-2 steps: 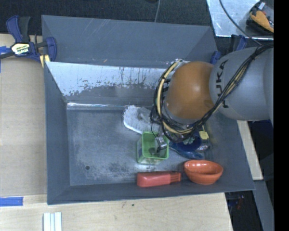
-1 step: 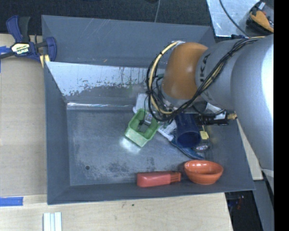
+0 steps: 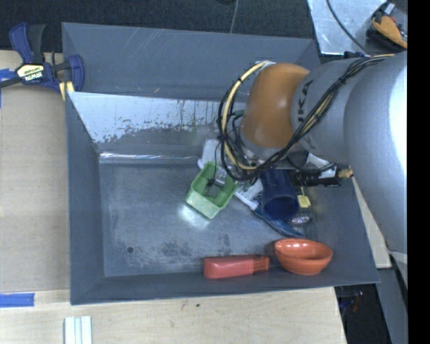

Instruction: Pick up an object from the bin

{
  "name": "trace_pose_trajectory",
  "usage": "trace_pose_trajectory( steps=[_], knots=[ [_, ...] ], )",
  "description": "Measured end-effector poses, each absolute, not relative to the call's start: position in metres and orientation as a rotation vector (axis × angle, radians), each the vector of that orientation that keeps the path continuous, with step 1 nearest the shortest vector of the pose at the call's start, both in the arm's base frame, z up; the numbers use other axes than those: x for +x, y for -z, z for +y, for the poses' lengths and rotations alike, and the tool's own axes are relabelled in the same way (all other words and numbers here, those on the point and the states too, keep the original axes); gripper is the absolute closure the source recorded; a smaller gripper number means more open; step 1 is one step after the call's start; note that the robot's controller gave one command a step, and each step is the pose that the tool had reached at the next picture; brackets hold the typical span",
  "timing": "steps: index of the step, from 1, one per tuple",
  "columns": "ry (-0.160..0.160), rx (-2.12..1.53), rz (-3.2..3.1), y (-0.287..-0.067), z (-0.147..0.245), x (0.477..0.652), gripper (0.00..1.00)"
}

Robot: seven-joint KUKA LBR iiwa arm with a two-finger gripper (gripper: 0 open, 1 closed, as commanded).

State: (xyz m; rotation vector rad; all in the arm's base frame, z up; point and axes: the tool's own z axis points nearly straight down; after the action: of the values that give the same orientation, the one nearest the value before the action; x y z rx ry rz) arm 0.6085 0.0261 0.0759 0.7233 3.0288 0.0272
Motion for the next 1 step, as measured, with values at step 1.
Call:
trace_pose_trajectory(
  steps=[1],
  knots=[
    [-0.026, 0.723, 3.031, -0.097, 0.0257, 0.6068, 1.0]
  ],
)
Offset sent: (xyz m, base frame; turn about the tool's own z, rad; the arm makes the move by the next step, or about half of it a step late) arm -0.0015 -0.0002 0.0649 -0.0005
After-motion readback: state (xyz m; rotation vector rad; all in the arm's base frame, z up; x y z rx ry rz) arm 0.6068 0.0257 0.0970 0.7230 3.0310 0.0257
